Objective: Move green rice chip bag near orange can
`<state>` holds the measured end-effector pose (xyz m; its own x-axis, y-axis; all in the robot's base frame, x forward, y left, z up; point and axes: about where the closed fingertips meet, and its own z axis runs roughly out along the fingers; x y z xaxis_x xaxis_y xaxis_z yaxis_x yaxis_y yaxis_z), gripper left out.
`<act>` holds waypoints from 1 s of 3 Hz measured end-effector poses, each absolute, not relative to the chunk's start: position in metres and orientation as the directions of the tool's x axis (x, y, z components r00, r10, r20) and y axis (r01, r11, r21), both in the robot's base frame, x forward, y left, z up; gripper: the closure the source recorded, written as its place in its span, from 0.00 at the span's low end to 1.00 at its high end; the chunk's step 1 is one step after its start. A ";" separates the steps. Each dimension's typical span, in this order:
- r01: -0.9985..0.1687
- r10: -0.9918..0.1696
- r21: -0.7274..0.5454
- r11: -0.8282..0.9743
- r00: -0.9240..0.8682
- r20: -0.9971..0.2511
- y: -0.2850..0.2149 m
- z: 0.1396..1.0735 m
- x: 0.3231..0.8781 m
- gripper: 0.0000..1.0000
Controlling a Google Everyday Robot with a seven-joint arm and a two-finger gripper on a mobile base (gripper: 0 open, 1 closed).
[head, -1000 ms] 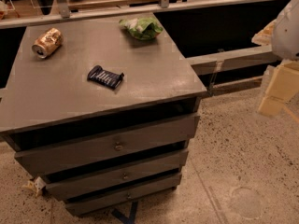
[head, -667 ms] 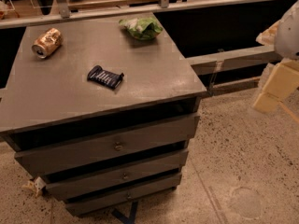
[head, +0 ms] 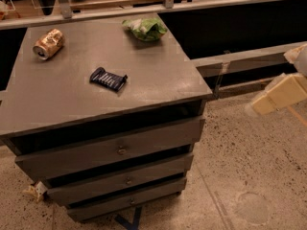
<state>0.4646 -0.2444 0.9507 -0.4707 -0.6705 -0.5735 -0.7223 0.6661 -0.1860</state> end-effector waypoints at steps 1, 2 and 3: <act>-0.647 -0.551 -0.152 0.748 -0.476 -0.686 -0.251 0.931 0.480 0.00; -0.586 -0.468 -0.165 0.794 -0.415 -0.780 -0.256 0.930 0.516 0.00; -0.510 -0.402 -0.197 0.837 -0.329 -0.855 -0.266 0.941 0.561 0.00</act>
Offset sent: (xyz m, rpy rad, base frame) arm 0.1265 -0.0451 0.0109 0.3134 -0.5219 -0.2894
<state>0.5607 -0.2662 0.9407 -0.3287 -0.4016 -0.8548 -0.5104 0.8371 -0.1970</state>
